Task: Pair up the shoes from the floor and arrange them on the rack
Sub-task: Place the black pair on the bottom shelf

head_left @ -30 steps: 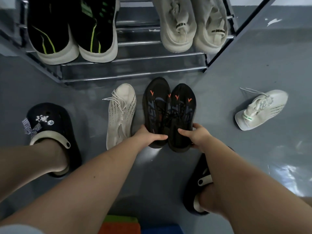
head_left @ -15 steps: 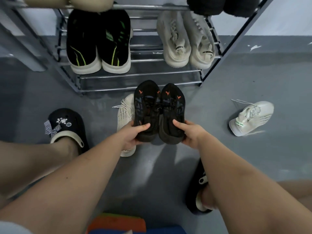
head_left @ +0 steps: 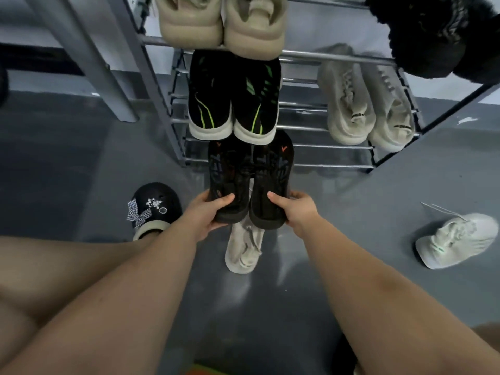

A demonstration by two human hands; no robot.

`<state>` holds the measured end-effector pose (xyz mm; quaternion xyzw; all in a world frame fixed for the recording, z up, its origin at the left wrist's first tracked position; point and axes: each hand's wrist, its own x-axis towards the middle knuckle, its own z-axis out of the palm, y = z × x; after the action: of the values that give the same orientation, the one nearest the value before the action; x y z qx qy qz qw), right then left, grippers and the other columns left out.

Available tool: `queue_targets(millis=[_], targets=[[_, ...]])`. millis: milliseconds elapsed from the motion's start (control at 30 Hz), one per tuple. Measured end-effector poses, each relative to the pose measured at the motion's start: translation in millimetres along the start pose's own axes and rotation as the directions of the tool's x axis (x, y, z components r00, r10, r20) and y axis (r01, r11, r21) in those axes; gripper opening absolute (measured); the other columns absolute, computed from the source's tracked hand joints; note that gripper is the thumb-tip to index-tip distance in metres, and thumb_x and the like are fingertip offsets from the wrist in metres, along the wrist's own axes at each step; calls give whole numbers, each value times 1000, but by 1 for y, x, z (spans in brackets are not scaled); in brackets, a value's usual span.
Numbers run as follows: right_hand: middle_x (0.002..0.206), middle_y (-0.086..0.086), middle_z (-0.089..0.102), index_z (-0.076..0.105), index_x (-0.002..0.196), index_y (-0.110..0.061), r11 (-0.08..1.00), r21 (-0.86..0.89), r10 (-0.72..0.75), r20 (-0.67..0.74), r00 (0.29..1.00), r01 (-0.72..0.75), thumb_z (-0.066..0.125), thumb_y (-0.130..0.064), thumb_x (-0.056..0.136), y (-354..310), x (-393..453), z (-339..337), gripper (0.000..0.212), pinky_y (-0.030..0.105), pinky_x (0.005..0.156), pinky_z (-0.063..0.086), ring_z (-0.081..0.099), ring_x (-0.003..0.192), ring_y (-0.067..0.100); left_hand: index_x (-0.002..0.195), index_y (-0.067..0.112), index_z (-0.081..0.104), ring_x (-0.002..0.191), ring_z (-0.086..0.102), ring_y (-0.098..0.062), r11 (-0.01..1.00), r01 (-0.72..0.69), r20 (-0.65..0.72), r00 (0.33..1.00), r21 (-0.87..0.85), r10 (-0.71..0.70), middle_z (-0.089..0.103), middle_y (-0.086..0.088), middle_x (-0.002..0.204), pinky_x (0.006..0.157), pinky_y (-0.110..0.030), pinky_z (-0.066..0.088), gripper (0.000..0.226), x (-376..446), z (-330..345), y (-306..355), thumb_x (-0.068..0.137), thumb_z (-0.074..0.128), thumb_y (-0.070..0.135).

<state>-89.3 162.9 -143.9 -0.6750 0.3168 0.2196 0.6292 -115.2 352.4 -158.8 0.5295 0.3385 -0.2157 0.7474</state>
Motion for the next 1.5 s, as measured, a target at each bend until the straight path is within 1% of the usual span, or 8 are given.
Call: queue_targets(millis=[433, 600, 667, 767, 900, 1033, 1233, 1500], targets=[[116, 6, 63, 50, 130, -4, 994, -78, -71, 41, 997, 74, 79, -19, 76, -36, 71, 56, 63, 31, 91, 51, 64, 100, 22, 121, 10, 54, 87, 68, -20, 961, 44, -168, 982, -272, -92, 67, -7, 111, 69, -35, 60, 42, 63, -17, 40, 82, 70, 12], [119, 3, 65, 53, 131, -16, 998, -61, 6, 123, 992, 1, 71, -29, 83, -32, 79, 64, 53, 35, 83, 58, 67, 93, 20, 120, 16, 55, 94, 66, -20, 955, 15, -126, 991, -298, -54, 65, -6, 115, 85, -36, 55, 35, 68, -15, 50, 87, 64, 11], [112, -3, 62, 48, 133, -27, 994, -100, 52, 151, 987, -37, 63, -36, 89, -28, 73, 63, 48, 32, 71, 59, 64, 87, 16, 126, 25, 50, 96, 64, -16, 980, 8, -118, 993, -197, -32, 63, 1, 114, 83, -33, 54, 43, 67, -16, 44, 86, 66, 18], [117, -7, 59, 41, 137, -35, 953, -294, -13, 193, 981, 70, 63, -49, 84, -15, 71, 61, 59, 39, 84, 57, 61, 86, 11, 135, 32, 39, 110, 58, -14, 985, -65, -154, 984, 157, 89, 56, 10, 124, 93, -35, 50, 73, 67, -21, 21, 73, 77, 37], [131, -8, 53, 34, 139, -31, 805, -523, -186, 224, 957, 279, 85, -41, 59, 3, 70, 59, 95, 34, 100, 47, 56, 113, 12, 142, 31, 32, 123, 51, -20, 821, -110, -229, 932, 561, 281, 50, -2, 137, 105, -44, 42, 106, 74, -28, -3, 50, 81, 51], [138, -4, 51, 16, 148, -30, 755, -591, -191, 215, 958, 283, 86, -26, 62, 13, 70, 55, 111, 37, 99, 48, 58, 117, 19, 138, 20, 40, 123, 52, -22, 773, -107, -309, 876, 625, 371, 56, -5, 133, 106, -38, 41, 80, 69, -22, 2, 69, 81, 31], [120, 4, 64, 31, 142, -19, 808, -520, -252, 123, 960, 278, 80, -20, 74, -4, 75, 65, 84, 27, 84, 45, 61, 108, 22, 134, 17, 42, 122, 52, -26, 804, -92, -385, 842, 588, 378, 56, -5, 132, 102, -36, 42, 71, 81, -14, 22, 74, 77, 34], [117, 8, 63, 42, 138, -16, 825, -484, -306, 50, 951, 291, 73, -19, 81, -16, 91, 83, 65, 27, 90, 43, 60, 110, 24, 137, 18, 43, 125, 46, -28, 733, -59, -364, 839, 678, 405, 44, -10, 135, 106, -40, 37, 73, 89, -17, 26, 74, 77, 32]])
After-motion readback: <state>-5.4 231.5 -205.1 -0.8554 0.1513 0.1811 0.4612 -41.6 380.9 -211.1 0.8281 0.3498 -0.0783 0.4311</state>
